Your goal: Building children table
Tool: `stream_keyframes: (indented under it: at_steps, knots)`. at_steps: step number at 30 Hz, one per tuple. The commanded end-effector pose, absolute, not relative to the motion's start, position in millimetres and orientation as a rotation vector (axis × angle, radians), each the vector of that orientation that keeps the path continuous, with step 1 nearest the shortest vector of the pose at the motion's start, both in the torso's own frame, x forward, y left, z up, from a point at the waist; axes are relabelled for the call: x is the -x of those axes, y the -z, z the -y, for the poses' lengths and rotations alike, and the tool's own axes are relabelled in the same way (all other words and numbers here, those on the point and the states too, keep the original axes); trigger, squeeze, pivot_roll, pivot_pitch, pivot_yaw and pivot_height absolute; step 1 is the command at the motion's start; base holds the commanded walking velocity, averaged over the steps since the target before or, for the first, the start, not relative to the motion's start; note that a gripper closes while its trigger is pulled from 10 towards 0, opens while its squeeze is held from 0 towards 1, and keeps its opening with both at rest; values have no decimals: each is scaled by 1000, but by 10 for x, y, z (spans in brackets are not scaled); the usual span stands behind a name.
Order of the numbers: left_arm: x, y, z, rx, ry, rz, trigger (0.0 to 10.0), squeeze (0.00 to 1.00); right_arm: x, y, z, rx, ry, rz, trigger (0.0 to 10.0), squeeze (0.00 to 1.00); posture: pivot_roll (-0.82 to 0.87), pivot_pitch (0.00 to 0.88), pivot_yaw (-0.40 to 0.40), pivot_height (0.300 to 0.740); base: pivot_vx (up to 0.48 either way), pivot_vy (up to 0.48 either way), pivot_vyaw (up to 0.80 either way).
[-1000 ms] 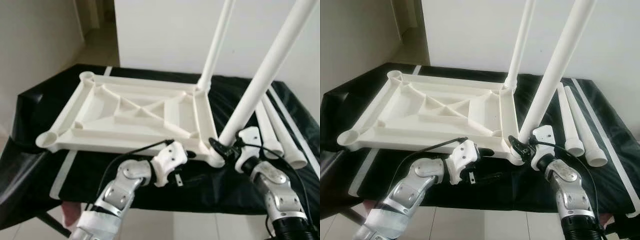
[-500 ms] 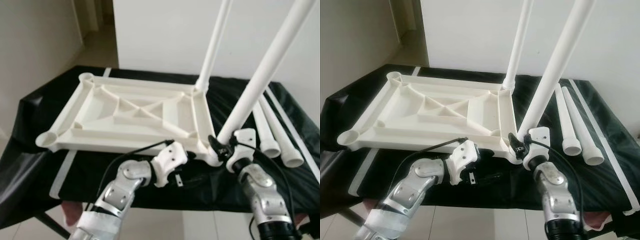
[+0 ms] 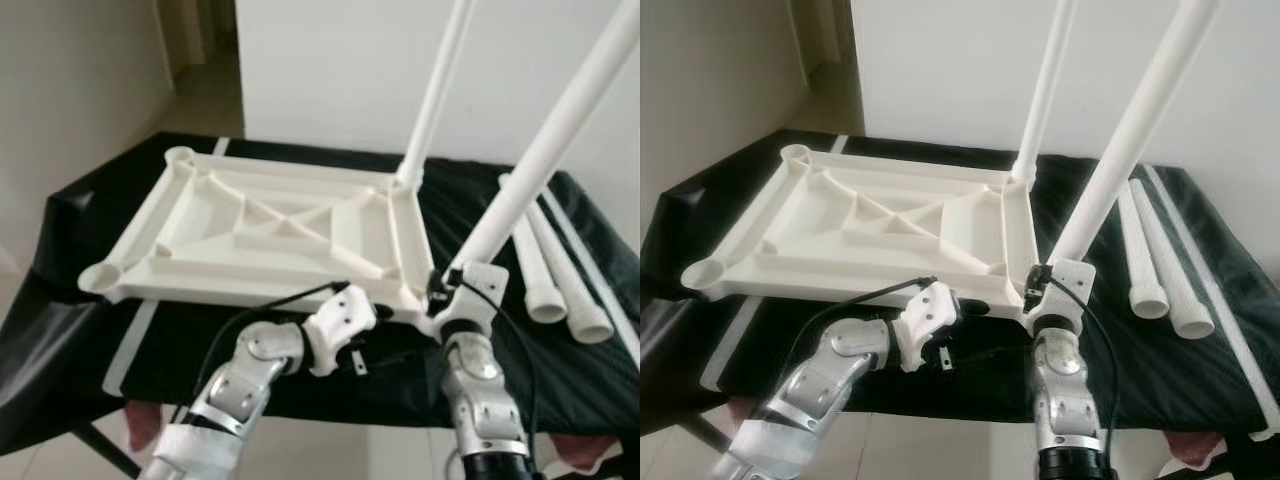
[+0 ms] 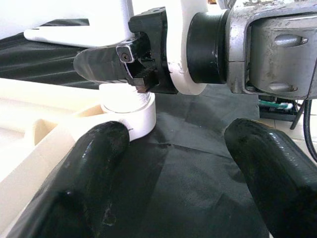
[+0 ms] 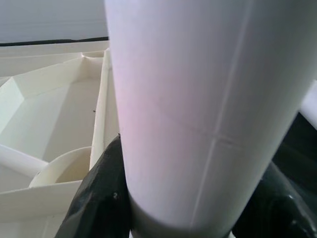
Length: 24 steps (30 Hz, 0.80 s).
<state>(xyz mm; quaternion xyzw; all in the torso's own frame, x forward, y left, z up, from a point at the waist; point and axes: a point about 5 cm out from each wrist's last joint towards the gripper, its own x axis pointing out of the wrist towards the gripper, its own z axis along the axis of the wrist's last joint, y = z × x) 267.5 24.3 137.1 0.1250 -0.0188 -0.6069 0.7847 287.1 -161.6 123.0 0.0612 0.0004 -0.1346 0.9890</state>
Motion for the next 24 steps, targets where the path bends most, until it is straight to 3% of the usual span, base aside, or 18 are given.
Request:
stream_keyframes:
  at_steps: [1,16,17,24]
  knots:
    - [-2689,-1375,-246,-261,1267,42,10000,0,-2807,-1049,1605,-163,306,-86,10000,0,41,0,-59,740,0,0,0]
    - [-2693,-1384,-284,-261,1261,36,10000,0,-2782,-1123,1595,-132,338,-66,10000,0,33,0,-47,740,0,0,0]
    - [-2692,-1382,-284,-261,1261,35,10000,0,-2783,-1131,1603,-135,330,-62,10000,1000,33,0,-48,740,0,0,0]
    - [-2698,-1383,-289,-261,1260,34,10000,0,-2789,-1193,1641,-110,297,-35,10000,1000,30,0,-47,740,0,0,0]
